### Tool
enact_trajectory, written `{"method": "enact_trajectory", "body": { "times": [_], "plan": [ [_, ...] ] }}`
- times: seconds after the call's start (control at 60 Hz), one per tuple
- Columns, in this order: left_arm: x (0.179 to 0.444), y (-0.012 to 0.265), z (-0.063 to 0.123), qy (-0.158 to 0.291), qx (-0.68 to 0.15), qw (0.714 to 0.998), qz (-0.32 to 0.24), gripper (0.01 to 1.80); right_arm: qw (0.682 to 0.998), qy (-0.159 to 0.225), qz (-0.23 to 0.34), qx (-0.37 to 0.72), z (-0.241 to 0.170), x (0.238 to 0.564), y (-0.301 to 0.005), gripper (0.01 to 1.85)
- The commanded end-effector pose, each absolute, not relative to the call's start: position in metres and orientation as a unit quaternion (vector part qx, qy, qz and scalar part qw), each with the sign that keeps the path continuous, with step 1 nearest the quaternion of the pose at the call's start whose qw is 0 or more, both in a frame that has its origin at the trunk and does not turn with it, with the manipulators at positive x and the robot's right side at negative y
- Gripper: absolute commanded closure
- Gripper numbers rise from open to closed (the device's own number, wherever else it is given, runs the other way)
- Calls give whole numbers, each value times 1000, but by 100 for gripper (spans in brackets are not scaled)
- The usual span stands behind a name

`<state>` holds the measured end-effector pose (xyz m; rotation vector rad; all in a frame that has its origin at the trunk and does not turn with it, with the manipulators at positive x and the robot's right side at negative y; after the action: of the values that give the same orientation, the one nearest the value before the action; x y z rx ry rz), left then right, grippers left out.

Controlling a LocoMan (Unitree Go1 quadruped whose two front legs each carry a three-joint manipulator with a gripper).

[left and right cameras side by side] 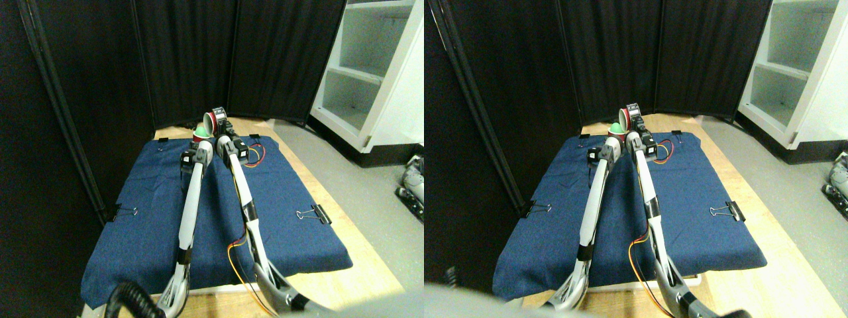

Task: Pour (bimanual)

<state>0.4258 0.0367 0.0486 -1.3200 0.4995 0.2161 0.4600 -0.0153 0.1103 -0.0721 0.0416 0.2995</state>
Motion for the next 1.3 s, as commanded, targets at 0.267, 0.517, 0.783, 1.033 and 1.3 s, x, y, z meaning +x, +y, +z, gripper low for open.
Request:
{"method": "enact_trajectory", "body": {
  "times": [0.267, 0.517, 0.783, 1.033, 1.3],
  "plan": [
    [432, 38, 54, 216, -605, 762, 84, 148, 993, -5, 120, -6, 116, 466, -19, 153],
    [433, 41, 52, 218, -595, 770, 75, 148, 995, -2, 83, 60, 117, 468, -30, 153],
    [435, 42, 52, 211, -592, 774, 74, 148, 963, 7, -21, 269, 122, 468, -46, 153],
    [438, 43, 53, 211, -585, 781, 61, 148, 922, 10, -29, 387, 123, 469, -65, 153],
    [442, 54, 51, 196, -586, 785, 49, 148, 890, 4, -54, 452, 115, 462, -78, 153]
  ]
}}
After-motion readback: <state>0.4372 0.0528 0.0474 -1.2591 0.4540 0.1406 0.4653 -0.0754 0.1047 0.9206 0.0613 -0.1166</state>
